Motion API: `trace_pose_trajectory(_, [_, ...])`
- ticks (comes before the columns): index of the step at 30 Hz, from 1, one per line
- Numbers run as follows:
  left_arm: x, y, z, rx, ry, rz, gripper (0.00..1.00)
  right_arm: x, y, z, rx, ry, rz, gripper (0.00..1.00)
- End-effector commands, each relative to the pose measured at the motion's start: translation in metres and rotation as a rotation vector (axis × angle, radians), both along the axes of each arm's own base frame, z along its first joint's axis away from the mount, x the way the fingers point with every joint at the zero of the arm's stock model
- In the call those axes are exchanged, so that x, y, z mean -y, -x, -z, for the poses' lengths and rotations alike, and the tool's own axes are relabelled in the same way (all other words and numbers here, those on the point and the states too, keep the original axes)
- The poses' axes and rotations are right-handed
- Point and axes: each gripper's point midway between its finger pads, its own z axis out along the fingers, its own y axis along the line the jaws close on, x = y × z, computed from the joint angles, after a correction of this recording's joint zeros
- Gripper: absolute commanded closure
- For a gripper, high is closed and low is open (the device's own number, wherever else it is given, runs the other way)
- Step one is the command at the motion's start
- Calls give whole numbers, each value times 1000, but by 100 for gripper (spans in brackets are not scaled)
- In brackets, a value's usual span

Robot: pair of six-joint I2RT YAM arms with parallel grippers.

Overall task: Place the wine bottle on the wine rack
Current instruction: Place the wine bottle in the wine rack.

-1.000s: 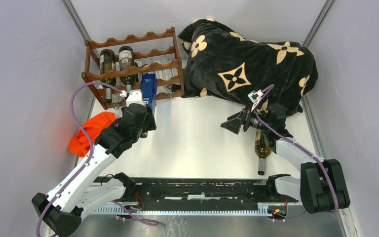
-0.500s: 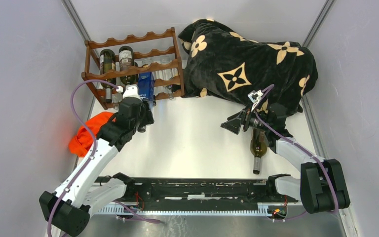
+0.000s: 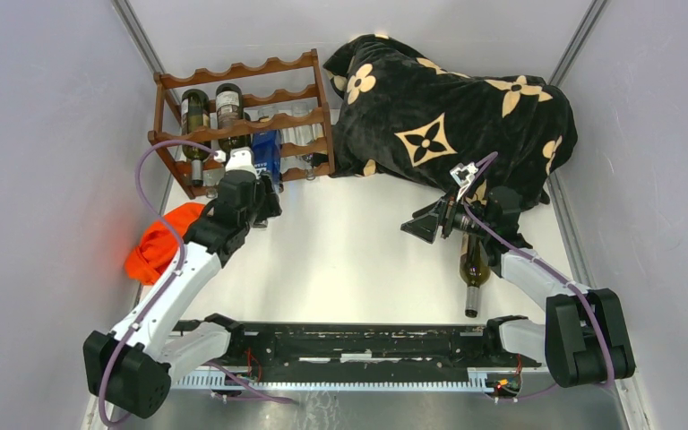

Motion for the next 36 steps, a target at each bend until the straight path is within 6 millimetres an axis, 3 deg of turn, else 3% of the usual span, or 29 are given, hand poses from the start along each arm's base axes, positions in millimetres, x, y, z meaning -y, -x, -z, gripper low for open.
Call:
trace_pose_trajectory(1, [3, -48, -93, 367, 55, -26, 98, -1, -8, -21, 89, -6, -15, 2])
trace_pose_trajectory(21, [3, -113, -103, 419, 41, -59, 98, -2, -6, -23, 79, -14, -29, 2])
trace_pose_trajectory(36, [-9, -141, -102, 448, 32, -113, 98, -2, -5, -23, 78, -16, -32, 2])
